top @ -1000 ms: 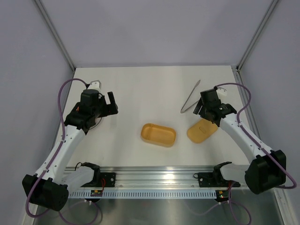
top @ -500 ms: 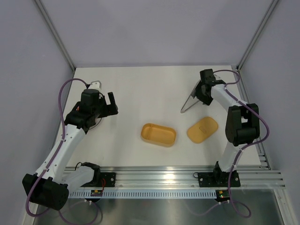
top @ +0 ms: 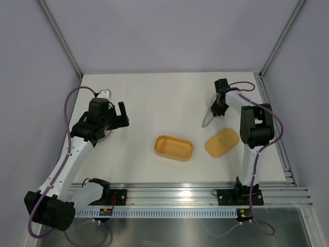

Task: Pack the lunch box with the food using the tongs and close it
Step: Pick up the clamp at the center of the board, then place the clamp at the center of the board.

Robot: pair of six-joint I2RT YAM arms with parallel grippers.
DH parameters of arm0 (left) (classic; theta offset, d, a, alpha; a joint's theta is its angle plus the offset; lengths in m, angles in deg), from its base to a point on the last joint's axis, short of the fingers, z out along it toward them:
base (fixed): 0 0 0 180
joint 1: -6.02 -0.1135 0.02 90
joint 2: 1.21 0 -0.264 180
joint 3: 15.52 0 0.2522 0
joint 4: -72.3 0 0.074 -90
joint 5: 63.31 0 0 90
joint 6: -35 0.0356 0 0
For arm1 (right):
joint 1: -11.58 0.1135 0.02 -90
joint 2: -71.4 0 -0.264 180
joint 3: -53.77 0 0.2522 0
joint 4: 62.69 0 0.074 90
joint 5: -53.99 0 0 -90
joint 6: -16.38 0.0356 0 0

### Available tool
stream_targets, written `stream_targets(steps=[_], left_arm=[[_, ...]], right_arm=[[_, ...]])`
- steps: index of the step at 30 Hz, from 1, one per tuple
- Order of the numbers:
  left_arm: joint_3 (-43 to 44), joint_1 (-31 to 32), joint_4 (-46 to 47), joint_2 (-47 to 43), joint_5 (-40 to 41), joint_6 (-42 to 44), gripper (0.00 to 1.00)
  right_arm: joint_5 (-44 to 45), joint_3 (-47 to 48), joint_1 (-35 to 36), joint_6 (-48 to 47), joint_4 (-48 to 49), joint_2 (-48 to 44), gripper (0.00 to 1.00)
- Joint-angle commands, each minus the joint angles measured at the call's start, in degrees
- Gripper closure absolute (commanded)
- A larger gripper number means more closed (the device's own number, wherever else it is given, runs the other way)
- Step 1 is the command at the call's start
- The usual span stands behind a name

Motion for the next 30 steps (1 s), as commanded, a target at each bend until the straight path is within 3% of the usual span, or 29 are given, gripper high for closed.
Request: stream_targets(steps=[1,2,14,22,30], left_arm=[[2.9,0.2,0.8,-0.6,0.2,0.6,0.01],[3.0,0.2,0.7,-0.5,0.3,0.6,0.01],[7.2,0.2,-3.9,0.6,4.3,-1.2,0.01],[8.7,0.2,-6.4,0.6,4.5,-4.3,0.01],[8.2,0.2,-7.9,1.9,3.5,-7.5,0.01]], right_arm=[[1.1,1.3,0.6,-0.3,0.4,-3.0,0.89],[1.8,1.3,1.5,-1.2,0.3,-3.6,1.0],[3.3,12.9,17.8,-12.1,-4.6,-2.7,1.0],[4.2,28.8,28.0,-16.2,-8.6,9.6,1.0],[4.3,39.4,30.5,-16.3,-12.4,18.9,0.95]])
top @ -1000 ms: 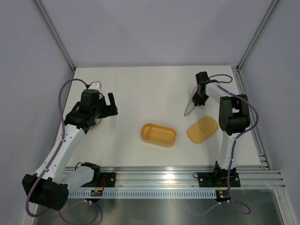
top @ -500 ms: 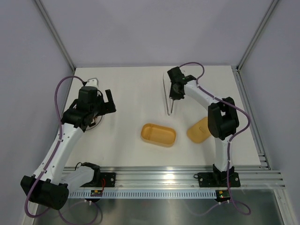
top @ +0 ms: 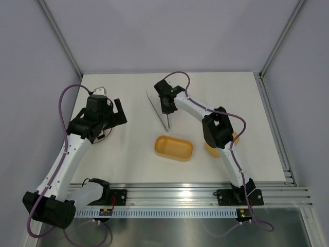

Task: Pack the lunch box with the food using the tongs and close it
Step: Place the clamp at the center of the board, then pick up the clamp at the center of the board.

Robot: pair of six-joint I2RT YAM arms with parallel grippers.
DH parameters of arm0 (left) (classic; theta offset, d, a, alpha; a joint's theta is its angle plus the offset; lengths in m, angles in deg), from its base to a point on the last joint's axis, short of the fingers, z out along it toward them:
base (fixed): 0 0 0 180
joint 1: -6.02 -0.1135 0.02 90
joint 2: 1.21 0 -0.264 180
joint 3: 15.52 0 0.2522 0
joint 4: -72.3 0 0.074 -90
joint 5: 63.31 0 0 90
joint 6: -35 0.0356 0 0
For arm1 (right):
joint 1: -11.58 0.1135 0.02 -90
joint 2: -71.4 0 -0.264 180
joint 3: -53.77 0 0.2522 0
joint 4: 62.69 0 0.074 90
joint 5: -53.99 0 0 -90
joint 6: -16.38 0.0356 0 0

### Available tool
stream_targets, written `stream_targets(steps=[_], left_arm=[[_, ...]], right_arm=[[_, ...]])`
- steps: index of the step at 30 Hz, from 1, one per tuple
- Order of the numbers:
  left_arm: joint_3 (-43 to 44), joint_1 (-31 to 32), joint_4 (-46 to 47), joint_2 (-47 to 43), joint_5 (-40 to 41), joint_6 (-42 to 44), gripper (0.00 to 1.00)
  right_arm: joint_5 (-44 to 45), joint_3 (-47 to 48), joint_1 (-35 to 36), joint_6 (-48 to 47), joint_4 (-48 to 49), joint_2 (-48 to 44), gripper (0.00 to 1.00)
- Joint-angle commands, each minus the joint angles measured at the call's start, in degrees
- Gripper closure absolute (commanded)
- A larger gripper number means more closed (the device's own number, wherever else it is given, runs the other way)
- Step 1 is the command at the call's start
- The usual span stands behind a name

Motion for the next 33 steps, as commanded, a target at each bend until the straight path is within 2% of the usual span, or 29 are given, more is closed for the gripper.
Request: stream_targets(steps=[1,3,8,12,14,15,23,26,28,33], left_arm=[[1.8,0.2,0.0,0.9,0.1,-2.5,0.01],[1.6,0.2,-0.1,1.8,0.3,-3.2,0.01],[2.4,0.3,-1.0,3.5,1.0,-3.7,0.01],[3.4,0.8,-2.1,4.5,2.3,-4.0,0.01],[4.1,1.4,-2.4,5.6,3.3,-4.2,0.01],[4.3,1.8,-2.7,5.9,3.6,-4.5,0.01],[5.5,10.0,0.3,10.4,8.0,-9.7,0.01],[9.7,12.6,-0.8,15.9,5.9,-11.7,0.01],[14.0,16.1,-1.4,21.2,8.3,-12.5,0.01],[24.5,21.7,-4.3,33.5,11.9,-17.3,0.01]], right_arm=[[1.1,4.8,0.3,-0.9,-3.0,1.3,0.93],[0.8,5.7,0.3,-0.7,-3.2,2.0,0.82],[0.1,7.8,0.3,-0.5,-4.3,2.1,0.66],[1.1,7.8,0.1,-0.4,-4.7,-1.0,0.43],[1.7,5.6,-0.1,0.0,-4.4,-4.8,0.42],[2.0,4.1,-0.7,0.6,-3.8,-6.6,0.37],[0.2,-23.1,-9.5,4.3,4.2,-31.2,0.25],[-1.7,-33.1,-13.8,5.3,6.3,-39.3,0.2],[-1.7,-38.5,-15.3,5.7,6.7,-44.1,0.17],[-1.6,-44.8,-16.7,5.1,6.3,-49.6,0.1]])
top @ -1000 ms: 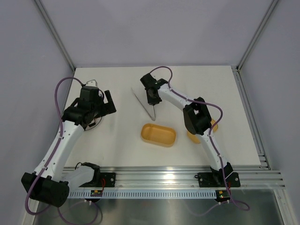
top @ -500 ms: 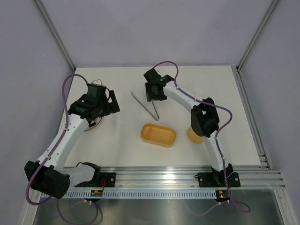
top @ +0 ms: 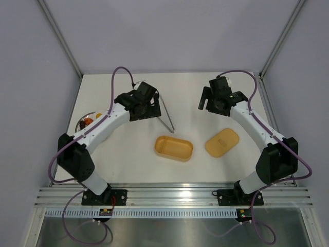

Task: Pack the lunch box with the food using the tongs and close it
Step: Pick up the clamp at the center of the board.

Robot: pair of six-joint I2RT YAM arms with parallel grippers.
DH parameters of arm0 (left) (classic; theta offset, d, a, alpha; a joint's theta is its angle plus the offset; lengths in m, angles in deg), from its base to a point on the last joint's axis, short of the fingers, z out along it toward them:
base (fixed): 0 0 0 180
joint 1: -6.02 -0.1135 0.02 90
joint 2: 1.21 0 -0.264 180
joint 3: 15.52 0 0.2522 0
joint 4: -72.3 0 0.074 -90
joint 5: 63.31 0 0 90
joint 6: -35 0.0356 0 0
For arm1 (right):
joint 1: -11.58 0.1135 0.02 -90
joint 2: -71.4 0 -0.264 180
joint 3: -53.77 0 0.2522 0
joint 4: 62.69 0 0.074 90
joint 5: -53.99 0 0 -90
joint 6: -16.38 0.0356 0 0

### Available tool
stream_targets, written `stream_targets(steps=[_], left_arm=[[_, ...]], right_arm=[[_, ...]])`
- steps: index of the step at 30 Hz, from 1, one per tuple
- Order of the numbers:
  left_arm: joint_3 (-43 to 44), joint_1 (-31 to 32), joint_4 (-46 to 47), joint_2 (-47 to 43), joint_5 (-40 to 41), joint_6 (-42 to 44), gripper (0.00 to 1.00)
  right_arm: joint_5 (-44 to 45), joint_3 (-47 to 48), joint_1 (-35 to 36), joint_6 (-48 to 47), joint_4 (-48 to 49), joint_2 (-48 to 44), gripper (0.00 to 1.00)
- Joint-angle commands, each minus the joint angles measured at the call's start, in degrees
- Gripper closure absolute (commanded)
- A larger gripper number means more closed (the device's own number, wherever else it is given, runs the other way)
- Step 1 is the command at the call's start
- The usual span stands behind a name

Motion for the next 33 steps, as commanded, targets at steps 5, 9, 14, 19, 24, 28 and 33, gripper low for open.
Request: stream_targets(steps=[5,9,14,19,24,28,33], left_arm=[[18.9,3.7,-3.7,19.4,4.7,-7.9,0.01],[26.3,4.0,-5.9,27.6,6.0,-10.7,0.01],[31.0,4.3,-6.9,33.3,6.8,-12.4,0.01],[34.5,5.0,-8.4,38.0,8.2,-13.7,0.01],[34.3,5.2,-9.9,39.9,10.2,-16.4,0.01],[32.2,5.2,-8.9,40.5,10.4,-18.0,0.01],[29.3,5.0,-5.9,40.7,9.9,-18.1,0.01]], right_arm=[[-2.6,-6.7,0.7,0.2,1.3,-5.0,0.04],[-3.5,-9.2,0.7,-0.2,2.0,-6.7,0.02],[-3.2,-10.7,0.7,-0.9,1.7,-8.1,0.0],[-3.1,-11.8,0.7,-0.7,2.2,-9.8,0.01],[-3.1,-12.5,0.7,-0.6,1.9,-10.8,0.0],[-3.2,-13.3,0.8,-0.5,1.7,-11.7,0.01],[-3.3,-13.9,0.7,-0.4,1.5,-12.1,0.01]])
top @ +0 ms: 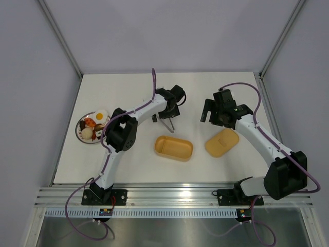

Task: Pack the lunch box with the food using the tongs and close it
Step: Pick up the clamp at the center of the board.

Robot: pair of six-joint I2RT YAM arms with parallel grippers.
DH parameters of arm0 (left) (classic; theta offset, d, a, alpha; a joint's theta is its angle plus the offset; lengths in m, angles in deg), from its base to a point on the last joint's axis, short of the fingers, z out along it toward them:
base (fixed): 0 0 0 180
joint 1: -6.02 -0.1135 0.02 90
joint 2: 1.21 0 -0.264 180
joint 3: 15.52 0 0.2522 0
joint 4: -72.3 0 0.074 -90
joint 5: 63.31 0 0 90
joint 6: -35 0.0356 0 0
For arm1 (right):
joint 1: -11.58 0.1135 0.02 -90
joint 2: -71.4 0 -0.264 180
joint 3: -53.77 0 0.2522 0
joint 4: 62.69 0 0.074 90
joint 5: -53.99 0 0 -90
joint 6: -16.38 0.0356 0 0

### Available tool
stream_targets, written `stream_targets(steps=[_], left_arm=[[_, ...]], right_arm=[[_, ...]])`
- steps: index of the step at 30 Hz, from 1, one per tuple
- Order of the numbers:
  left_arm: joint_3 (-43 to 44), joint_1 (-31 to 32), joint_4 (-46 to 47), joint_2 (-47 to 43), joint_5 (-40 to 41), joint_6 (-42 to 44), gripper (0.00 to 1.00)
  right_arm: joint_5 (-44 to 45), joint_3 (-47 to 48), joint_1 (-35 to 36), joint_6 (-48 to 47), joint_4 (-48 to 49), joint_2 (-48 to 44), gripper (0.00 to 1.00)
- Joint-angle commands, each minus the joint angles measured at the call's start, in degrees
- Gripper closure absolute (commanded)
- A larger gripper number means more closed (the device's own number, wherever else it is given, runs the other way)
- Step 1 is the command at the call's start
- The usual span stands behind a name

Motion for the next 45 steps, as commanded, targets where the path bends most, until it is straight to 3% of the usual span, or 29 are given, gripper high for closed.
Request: stream_targets(steps=[1,14,23,26,29,35,38,39,42,45], left_arm=[[-1.8,-0.2,2.9,0.4,2.3,-2.3,0.01],[-4.1,-3.4,7.0,2.6,1.3,-1.8,0.06],[-3.3,-4.9,9.8,4.1,1.3,1.0,0.02],[-3.7,-5.8,10.3,3.7,1.4,2.3,0.19],[-4.8,-6.3,11.8,2.4,1.3,8.1,0.28],[-13.3,-8.0,16.4,-3.8,-2.3,17.9,0.29],[-16.3,-9.5,18.0,-5.3,-4.6,19.9,0.23],[-16.4,-9.7,17.8,-5.3,-4.7,20.6,0.15],[-15.6,-10.2,17.2,-4.3,-6.3,21.9,0.03],[-14.8,-10.2,16.6,-3.3,-6.4,21.5,0.01]], right_arm=[[-0.5,-0.3,0.3,-0.1,0.5,-2.3,0.01],[-0.8,-2.1,0.3,0.6,0.4,-3.0,0.01],[-1.3,-2.5,0.3,0.7,0.9,-1.9,0.0],[-1.3,-2.7,0.3,0.8,0.6,-1.9,0.0],[-1.3,-3.0,0.3,0.9,0.6,-2.0,0.0],[-2.0,-3.2,0.4,1.5,0.9,-1.9,0.01],[-2.4,-3.0,0.3,1.5,0.5,-1.6,0.01],[-2.4,-3.0,0.3,1.5,0.4,-1.6,0.0],[-2.3,-3.2,0.3,1.5,0.3,-1.9,0.01],[-2.4,-3.5,0.3,1.4,0.2,-2.1,0.0]])
